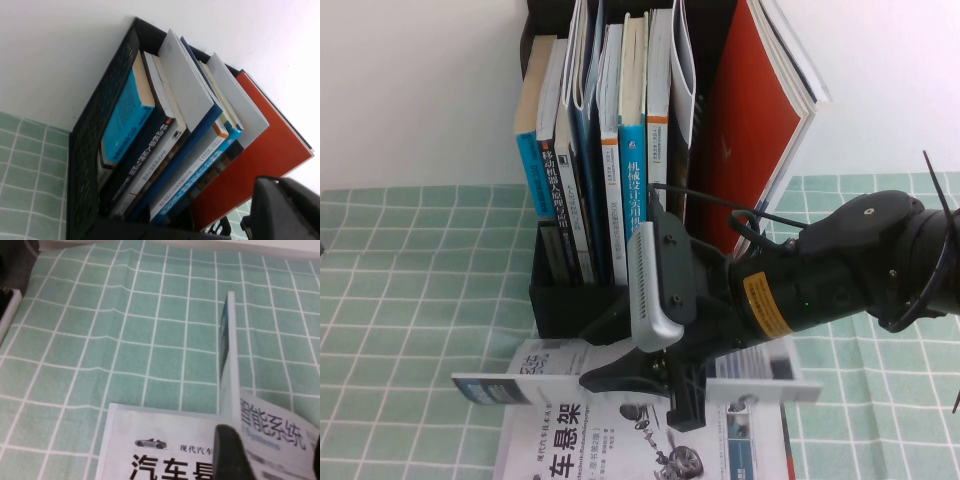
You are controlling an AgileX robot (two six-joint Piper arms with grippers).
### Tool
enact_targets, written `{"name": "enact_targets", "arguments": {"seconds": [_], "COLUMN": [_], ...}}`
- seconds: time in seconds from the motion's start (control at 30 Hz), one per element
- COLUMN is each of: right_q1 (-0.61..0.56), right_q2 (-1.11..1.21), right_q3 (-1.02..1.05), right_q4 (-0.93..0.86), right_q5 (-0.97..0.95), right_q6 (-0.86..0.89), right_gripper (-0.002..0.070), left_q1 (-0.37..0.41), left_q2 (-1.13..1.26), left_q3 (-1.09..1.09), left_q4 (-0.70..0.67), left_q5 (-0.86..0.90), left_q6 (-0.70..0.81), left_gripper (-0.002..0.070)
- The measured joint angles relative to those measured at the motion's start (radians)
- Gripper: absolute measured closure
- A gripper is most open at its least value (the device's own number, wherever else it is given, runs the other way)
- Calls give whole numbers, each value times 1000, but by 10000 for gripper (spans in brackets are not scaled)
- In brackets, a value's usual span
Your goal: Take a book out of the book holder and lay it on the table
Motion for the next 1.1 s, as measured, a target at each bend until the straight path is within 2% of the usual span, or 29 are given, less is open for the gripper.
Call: {"name": "enact_targets", "arguments": {"seconds": [0.27,0.37,0.47,0.57,0.63,0.77,0.93,1.1], "right_q1": [0,0,0,2,16,115,295,378], "right_q2": [0,0,0,9,27,77,86,66], "right_q3": [0,0,0,0,0,42,138,215], "right_q4": [0,0,0,0,0,0,0,0], "right_q5": [28,55,47,-43,-118,-155,60,220], "right_q6": [18,18,26,81,124,129,98,97], "right_gripper": [333,356,423,570,628,668,676,678], "left_q1": [0,0,0,0,0,0,0,0], "left_q2": [0,0,0,0,0,0,0,0], "left_q3": [0,0,0,0,0,0,0,0], "left_q4": [-14,-14,-14,-14,-14,-14,-14,-14], "left_q5": [-26,-38,-41,-41,-43,-44,-44,-44], "left_q6": [22,22,24,24,24,24,24,50], "left_gripper": [678,678,678,678,678,678,678,678]}}
